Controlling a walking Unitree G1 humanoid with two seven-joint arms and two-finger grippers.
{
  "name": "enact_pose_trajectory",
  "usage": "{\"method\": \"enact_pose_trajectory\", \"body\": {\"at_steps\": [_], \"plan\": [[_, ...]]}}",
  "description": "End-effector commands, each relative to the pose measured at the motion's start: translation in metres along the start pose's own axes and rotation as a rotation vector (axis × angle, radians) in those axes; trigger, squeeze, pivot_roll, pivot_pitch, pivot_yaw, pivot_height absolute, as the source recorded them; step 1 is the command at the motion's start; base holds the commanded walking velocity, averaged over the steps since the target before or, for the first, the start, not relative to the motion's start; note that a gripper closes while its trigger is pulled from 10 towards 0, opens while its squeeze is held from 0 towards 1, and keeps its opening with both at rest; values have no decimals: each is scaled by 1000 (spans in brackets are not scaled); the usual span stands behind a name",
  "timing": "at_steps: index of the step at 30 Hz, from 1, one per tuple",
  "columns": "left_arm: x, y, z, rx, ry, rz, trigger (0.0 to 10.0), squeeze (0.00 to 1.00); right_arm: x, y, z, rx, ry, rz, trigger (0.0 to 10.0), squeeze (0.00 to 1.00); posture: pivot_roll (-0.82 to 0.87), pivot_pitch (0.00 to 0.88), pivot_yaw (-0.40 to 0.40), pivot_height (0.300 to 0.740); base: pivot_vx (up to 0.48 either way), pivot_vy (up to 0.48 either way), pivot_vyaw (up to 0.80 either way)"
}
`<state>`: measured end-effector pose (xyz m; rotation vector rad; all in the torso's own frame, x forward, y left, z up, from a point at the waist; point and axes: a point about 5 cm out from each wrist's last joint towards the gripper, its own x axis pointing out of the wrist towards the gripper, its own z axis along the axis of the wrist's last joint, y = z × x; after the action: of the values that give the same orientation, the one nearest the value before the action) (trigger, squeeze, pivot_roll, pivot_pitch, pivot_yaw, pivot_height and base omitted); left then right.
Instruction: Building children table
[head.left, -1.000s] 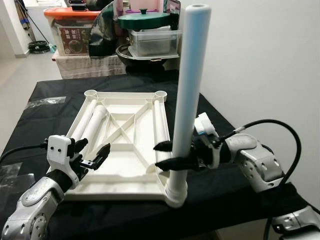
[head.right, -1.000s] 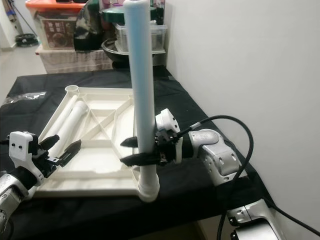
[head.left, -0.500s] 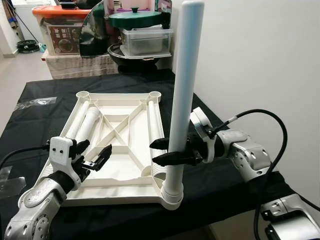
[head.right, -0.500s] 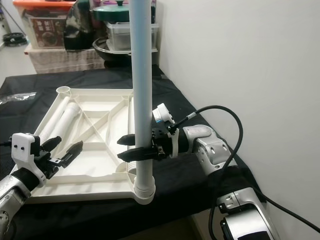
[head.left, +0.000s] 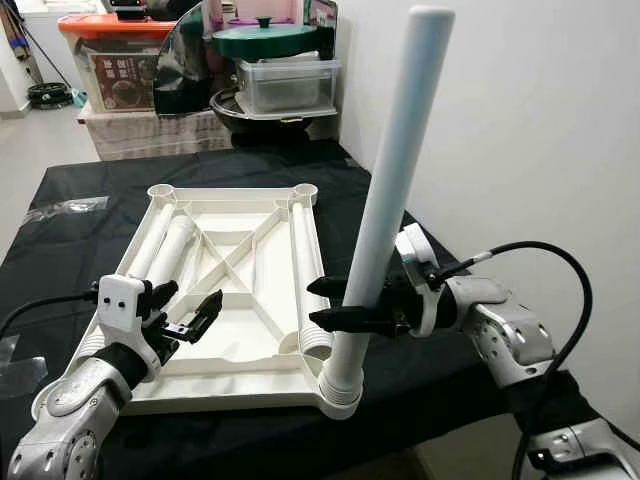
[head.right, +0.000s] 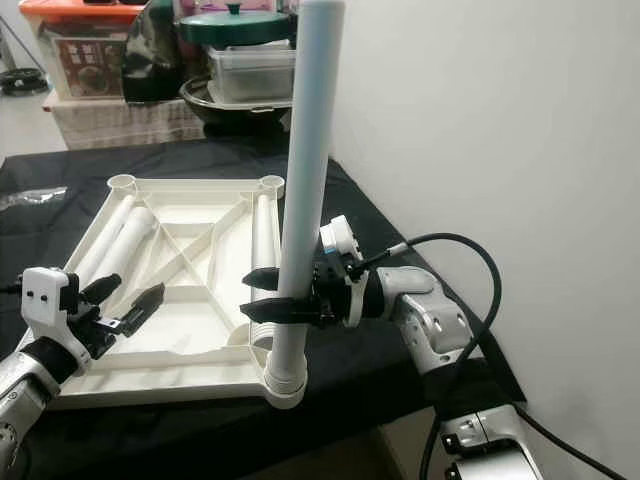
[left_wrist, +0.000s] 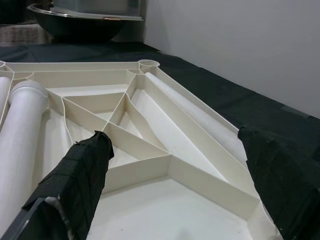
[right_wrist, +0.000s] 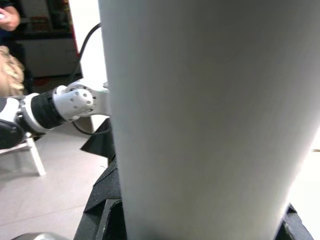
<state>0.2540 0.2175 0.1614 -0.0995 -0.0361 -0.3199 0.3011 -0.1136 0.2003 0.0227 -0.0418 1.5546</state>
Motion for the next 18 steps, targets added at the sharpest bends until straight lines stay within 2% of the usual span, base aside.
{"method": "enact_pose_trajectory", "body": {"at_steps": [1, 3, 4, 6, 8, 9, 10, 12, 13, 14, 15, 16, 18], "plan": [[0, 4, -1, -2, 3, 7, 10000, 0, 6, 2, -19, 42, 52, -25, 0, 0, 34, 0, -55, 740, 0, 0, 0], [0, 4, -1, -1, 3, 7, 10000, 0, 7, 1, -23, 31, 76, -63, 0, 0, 33, 0, -56, 740, 0, 0, 0], [0, 4, -1, 0, 3, 8, 10000, 0, 8, -2, -29, 17, 117, -129, 0, 0, 34, 0, -58, 740, 0, 0, 0], [0, 4, -1, 0, 3, 8, 10000, 0, 8, -2, -29, 17, 117, -129, 0, 0, 34, 0, -58, 740, 0, 0, 0], [-1, 6, 0, 2, 1, 16, 10000, 0, 12, -10, -41, -12, 227, -306, 0, 0, 33, 0, -60, 740, 0, 0, 0], [-2, 7, 0, 2, 1, 20, 10000, 0, 12, -18, -48, -6, 296, -444, 0, 0, 31, 0, -60, 740, 0, 0, 0], [-2, 7, 0, 2, 1, 20, 10000, 0, 12, -18, -48, -6, 296, -444, 0, 0, 31, 0, -60, 740, 0, 0, 0], [-3, 7, -1, 2, 1, 25, 10000, 0, 7, -31, -55, 36, 359, -681, 0, 0, 28, 0, -60, 740, 0, 0, 0], [-3, 7, -1, 1, 0, 27, 10000, 0, 5, -35, -57, 27, 370, -762, 0, 0, 28, 0, -60, 740, 0, 0, 0], [-3, 7, -1, 1, 0, 27, 10000, 0, 5, -35, -57, 27, 370, -762, 0, 0, 28, 0, -60, 740, 0, 0, 0], [-2, 7, -1, 1, -1, 30, 10000, 0, 0, -43, -58, 49, 330, -928, 0, 0, 29, 0, -58, 740, 0, 0, 0], [-2, 7, -1, 1, -1, 30, 10000, 0, 0, -43, -58, 49, 330, -928, 0, 0, 29, 0, -58, 740, 0, 0, 0], [-1, 8, -1, -2, -5, 36, 10000, 0, -10, -51, -62, 61, 309, -1131, 0, 0, 28, 0, -59, 740, 0, 0, 0]]}}
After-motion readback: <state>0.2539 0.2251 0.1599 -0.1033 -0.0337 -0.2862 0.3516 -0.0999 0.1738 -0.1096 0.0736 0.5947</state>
